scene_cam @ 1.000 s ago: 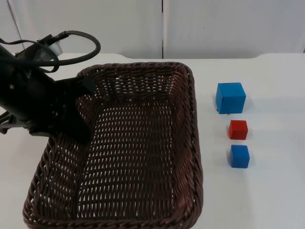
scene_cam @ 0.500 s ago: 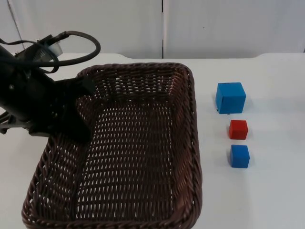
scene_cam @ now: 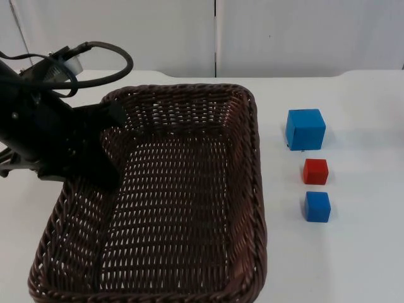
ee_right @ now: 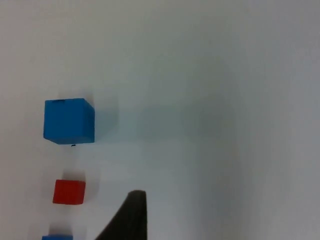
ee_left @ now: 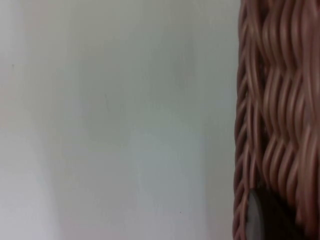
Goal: Pick up the basket with the left hand and place the largest block into the basket with the right hand.
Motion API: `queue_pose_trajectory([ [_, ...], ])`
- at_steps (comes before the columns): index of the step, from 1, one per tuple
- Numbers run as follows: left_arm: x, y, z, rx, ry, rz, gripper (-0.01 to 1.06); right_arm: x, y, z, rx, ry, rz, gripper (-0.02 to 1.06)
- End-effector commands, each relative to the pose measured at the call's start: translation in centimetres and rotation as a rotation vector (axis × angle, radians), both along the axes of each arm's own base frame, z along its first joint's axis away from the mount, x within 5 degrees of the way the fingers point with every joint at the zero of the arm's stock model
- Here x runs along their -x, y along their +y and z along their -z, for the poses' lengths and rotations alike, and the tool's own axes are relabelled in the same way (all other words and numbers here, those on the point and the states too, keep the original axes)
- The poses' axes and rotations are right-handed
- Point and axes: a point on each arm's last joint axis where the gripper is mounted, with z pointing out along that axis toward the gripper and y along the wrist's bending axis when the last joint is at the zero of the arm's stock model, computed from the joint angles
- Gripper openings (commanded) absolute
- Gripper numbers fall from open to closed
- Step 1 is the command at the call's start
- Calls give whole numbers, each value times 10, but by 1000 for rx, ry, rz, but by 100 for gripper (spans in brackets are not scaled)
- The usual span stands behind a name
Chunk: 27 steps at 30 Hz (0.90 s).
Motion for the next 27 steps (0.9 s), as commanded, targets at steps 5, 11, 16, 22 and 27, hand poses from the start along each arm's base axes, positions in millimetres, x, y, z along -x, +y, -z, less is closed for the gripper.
queue_pose_trajectory([
  [5, 1, -2, -6, 17, -7, -11, 0, -47, 48, 11, -18, 70, -103, 105],
  [11, 1, -2, -6, 17, -7, -11, 0, -75, 94, 23, -15, 103, -170, 105],
  [16, 0, -1, -6, 14, -13, -15, 0, -90, 127, 39, -25, 145, -200, 105],
  [22, 0, -1, -6, 11, -18, -19, 0, -105, 155, 61, 20, 181, -189, 105],
  [27, 0, -1, -6, 11, -18, -19, 0, -117, 165, 84, -9, 226, -149, 105],
])
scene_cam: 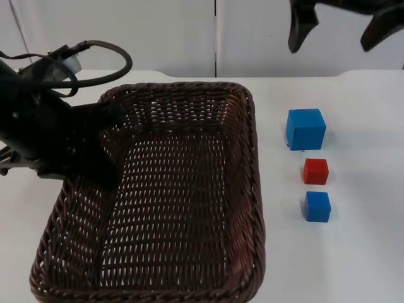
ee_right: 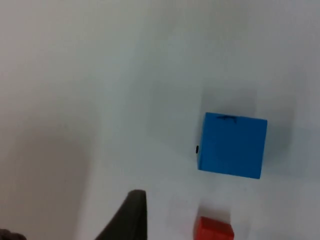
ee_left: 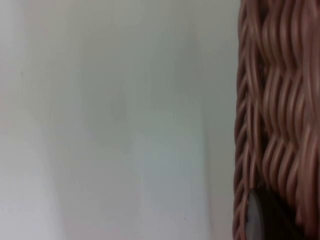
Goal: Pick up the basket with the left hand and place the largest block into the basket with the right hand.
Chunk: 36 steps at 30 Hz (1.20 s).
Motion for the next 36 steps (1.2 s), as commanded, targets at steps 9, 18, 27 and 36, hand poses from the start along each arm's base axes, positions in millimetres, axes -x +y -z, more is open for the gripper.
queue_pose_trajectory([
  [9, 1, -2, -6, 17, -6, -7, 0, -11, 4, 31, 1, 48, 66, 105],
  [18, 1, -2, -6, 17, -5, -9, 0, -22, 3, 55, 18, 37, 130, 105],
  [27, 1, -2, -6, 17, -5, -9, 0, -30, 7, 81, 19, 31, 128, 105],
  [36, 1, -2, -6, 16, -6, -7, 0, -38, 9, 117, 24, 34, 140, 105],
])
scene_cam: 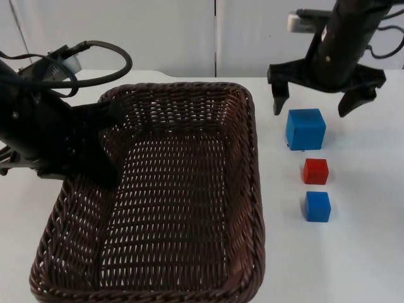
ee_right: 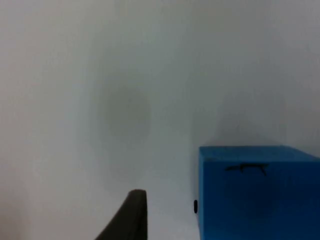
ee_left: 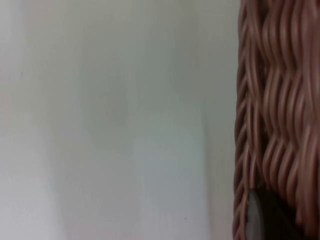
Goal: Pick up the basket with the left hand and place the largest block into the basket with the right hand.
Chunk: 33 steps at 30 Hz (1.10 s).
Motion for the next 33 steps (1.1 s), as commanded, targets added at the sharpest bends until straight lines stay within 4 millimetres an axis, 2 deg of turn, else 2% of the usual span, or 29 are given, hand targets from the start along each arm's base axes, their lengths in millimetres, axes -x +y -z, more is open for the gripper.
queue_pose_trajectory([
  [1, 1, -2, -6, 17, -6, -6, 0, -3, 1, 6, 5, -15, -2, 105],
  [11, 1, -2, -6, 16, -6, -4, 0, -8, 1, 31, 19, -22, 5, 105],
  [17, 1, -2, -6, 16, -6, -4, 0, -10, 2, 33, 5, -41, 4, 105],
  [22, 1, -1, -6, 14, -9, -6, 0, -10, 2, 33, -1, -43, 14, 95],
  [25, 1, -2, -6, 16, -9, -8, 0, -11, 3, 33, -9, -44, 31, 75],
  [26, 1, -2, -6, 16, -9, -8, 0, -11, 3, 33, -9, -44, 31, 75],
  [27, 1, -2, -6, 16, -9, -8, 0, -11, 3, 33, -12, -43, 34, 63],
  [29, 1, -2, -6, 16, -9, -8, 0, -10, 3, 33, -13, -42, 35, 49],
  [30, 1, -2, -6, 16, -9, -8, 0, -10, 3, 33, -13, -42, 35, 49],
  [32, 1, -2, -6, 16, -9, -8, 0, -10, 3, 32, -14, -44, 35, 33],
  [33, 1, -2, -6, 16, -9, -8, 0, -10, 3, 29, -16, -48, 35, 22],
])
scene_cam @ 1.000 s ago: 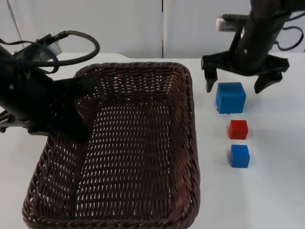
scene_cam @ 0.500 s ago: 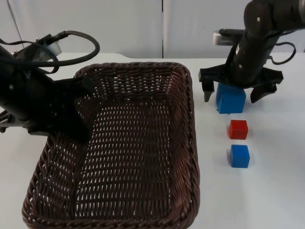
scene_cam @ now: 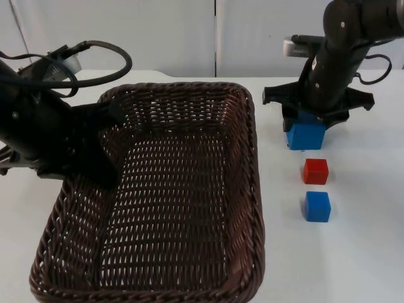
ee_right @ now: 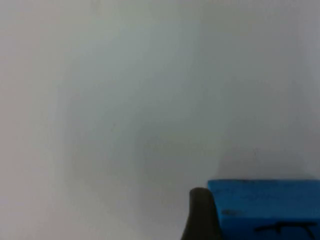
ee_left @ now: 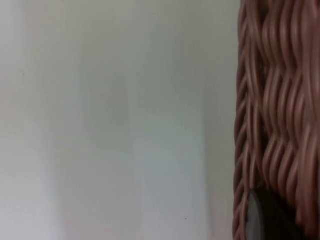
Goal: Pick up the basket with the left hand and place the largest block into the basket with the right hand.
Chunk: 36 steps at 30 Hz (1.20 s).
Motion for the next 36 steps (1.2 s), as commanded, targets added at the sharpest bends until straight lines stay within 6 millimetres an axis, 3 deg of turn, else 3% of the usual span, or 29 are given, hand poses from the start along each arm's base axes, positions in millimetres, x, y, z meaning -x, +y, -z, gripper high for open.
queue_pose_trajectory([
  [1, 1, -2, -6, 17, -9, -9, 0, -1, 1, -11, -11, -27, 4, 14],
  [2, 1, -2, -6, 17, -9, -9, 0, -1, 1, -11, -11, -27, 4, 14],
  [4, 1, -2, -6, 17, -9, -9, 0, -2, 1, -24, -23, -52, 4, 0],
  [6, 1, -2, -6, 17, -9, -9, 0, -1, 1, -33, -30, -67, 4, 0],
  [9, 1, -2, -6, 17, -9, -9, 0, 2, -1, -69, -48, -120, -2, 0],
  [11, 1, -2, -6, 18, -7, -8, 0, 4, -1, -79, -49, -131, -7, 0],
  [13, 1, -2, -6, 18, -7, -8, 0, 11, -5, -112, -43, -166, -35, 0],
  [14, 1, -2, -6, 18, -7, -8, 0, 11, -5, -112, -43, -166, -35, 0],
  [22, 1, -2, -6, 18, -7, -8, 0, 45, -20, -197, -20, -221, -85, 0],
  [27, 1, -2, -6, 18, -7, -8, 0, 61, -26, -224, -13, -231, -87, 0],
  [36, 1, -2, -6, 17, -6, -6, 0, 72, -30, -231, 10, -178, -126, 0],
])
